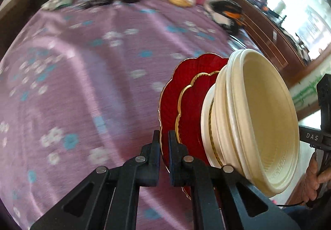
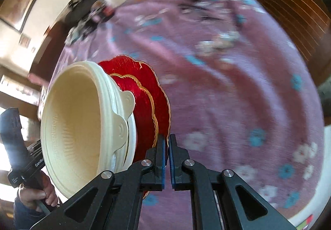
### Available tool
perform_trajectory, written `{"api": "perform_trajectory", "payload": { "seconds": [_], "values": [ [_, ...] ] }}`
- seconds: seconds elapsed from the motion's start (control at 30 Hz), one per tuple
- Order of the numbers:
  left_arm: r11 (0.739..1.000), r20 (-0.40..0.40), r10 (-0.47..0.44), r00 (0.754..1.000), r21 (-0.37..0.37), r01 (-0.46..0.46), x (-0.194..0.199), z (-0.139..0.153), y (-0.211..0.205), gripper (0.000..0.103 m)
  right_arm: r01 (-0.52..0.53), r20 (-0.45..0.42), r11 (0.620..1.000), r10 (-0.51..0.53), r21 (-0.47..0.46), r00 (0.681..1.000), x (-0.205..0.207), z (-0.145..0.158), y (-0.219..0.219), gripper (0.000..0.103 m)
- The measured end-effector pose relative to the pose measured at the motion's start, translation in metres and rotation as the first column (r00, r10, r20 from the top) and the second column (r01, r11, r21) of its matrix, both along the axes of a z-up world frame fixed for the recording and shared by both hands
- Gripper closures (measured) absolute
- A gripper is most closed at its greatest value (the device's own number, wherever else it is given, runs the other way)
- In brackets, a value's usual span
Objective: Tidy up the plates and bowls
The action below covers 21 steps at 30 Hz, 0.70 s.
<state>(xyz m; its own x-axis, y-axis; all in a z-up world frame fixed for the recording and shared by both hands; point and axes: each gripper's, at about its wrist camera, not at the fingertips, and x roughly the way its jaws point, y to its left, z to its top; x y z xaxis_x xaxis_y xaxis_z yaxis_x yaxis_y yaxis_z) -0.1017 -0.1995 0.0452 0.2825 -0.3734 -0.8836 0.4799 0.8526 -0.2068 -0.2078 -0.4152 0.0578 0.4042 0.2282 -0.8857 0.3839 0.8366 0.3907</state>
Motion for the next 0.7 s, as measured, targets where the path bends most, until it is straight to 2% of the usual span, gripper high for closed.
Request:
{"api": "perform_trajectory", "payload": {
  "seconds": [0.17, 0.37, 0.7],
  "values": [
    [0.996, 0.000, 0.091, 0.996, 0.016, -0.091, 0.010, -0.003, 0.050, 0.098, -0.084, 0.001, 0.996, 0.084, 0.011, 0.996, 0.034, -0.006, 0.045, 0.099],
    [0.988, 0.000, 0.152, 0.988, 0.017, -0.152, 0.024, -0.009, 0.093, 0.098, -0.147, 0.005, 0.989, 0.147, -0.002, 0.989, 0.068, -0.010, 0.090, 0.099],
    [0.985, 0.010, 0.172, 0.985, 0.003, -0.172, 0.043, -0.011, 0.118, 0.097, -0.151, 0.003, 0.988, 0.151, -0.019, 0.988, 0.097, -0.012, 0.118, 0.098]
  ]
}}
